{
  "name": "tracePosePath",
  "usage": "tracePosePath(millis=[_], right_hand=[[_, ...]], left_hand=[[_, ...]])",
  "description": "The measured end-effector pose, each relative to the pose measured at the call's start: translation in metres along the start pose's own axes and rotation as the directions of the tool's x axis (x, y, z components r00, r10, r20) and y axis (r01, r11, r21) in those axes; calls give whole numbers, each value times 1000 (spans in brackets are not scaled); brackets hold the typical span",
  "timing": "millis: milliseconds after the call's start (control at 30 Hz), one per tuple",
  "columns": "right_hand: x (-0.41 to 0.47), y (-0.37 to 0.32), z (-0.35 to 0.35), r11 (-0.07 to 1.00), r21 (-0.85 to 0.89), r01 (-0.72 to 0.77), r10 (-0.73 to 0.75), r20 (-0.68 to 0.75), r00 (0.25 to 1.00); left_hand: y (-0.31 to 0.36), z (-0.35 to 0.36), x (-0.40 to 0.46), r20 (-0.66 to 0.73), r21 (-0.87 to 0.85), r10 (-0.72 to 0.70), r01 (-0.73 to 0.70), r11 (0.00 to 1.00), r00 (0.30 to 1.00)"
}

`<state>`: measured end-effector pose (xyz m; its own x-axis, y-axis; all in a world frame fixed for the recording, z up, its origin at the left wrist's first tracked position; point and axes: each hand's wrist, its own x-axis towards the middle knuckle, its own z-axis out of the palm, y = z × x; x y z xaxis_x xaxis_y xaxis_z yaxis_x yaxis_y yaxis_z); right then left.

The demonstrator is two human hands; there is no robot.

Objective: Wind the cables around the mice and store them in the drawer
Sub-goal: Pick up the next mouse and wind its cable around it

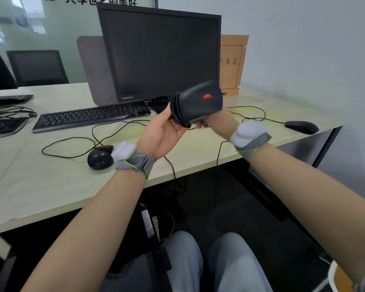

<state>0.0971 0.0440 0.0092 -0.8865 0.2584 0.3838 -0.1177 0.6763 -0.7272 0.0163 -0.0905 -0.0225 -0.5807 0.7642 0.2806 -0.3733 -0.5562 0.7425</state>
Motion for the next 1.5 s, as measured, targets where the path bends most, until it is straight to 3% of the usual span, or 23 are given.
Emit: tracePosePath(millis=[100,167,267,367,467,567,633,767,867,1000,1133,1200,1233,1300,1367,1433,1500], right_hand=[[-6,1,26,999,-19,-47,49,143,989],[-10,4,35,984,-162,-71,109,237,965],[-13,5,41,915,-402,-17,94,171,981],[-10,-3,43,850,-524,51,-1,94,996],[-8,-13,36,918,-389,76,-74,20,997],[-1,-25,25,998,-50,48,-48,5,999],[5,-27,18,999,-9,31,-31,14,999],[12,-22,2,992,-106,66,-69,-27,997],[14,-19,-8,987,-140,75,-80,-30,996],[15,-12,-15,990,141,-25,19,41,999],[13,-4,-15,831,531,-167,56,218,974],[8,-1,-15,774,597,-211,58,266,962],[6,0,-13,815,545,-196,70,244,967],[1,1,-2,976,205,-78,61,87,994],[-2,1,15,993,115,-31,28,35,999],[-3,-1,29,998,41,-45,40,107,993],[-6,-1,36,971,-236,-44,102,241,965]], left_hand=[[-1,3,8,-143,6,152,-153,988,978],[-1,0,10,-269,196,268,-220,956,925],[2,-14,12,-418,464,389,-175,868,821],[3,-29,13,-414,680,455,-65,730,788],[3,-40,10,-343,866,487,69,496,803],[2,-41,7,-255,901,395,69,428,882],[0,-37,4,-172,913,322,27,407,931],[4,-31,2,-63,864,183,-38,502,981],[5,-28,-1,-32,713,70,-26,701,997],[3,-23,-5,26,494,-67,45,868,997],[2,-22,-10,34,305,-100,86,949,994],[1,-20,-10,41,235,-132,119,965,990],[1,-17,-9,48,207,-123,111,972,991],[1,-10,-6,12,99,-59,58,993,998],[3,-4,-1,-113,6,30,-29,1000,993],[3,-5,7,-246,86,153,-135,987,957],[2,-8,9,-334,286,295,-202,937,895]])
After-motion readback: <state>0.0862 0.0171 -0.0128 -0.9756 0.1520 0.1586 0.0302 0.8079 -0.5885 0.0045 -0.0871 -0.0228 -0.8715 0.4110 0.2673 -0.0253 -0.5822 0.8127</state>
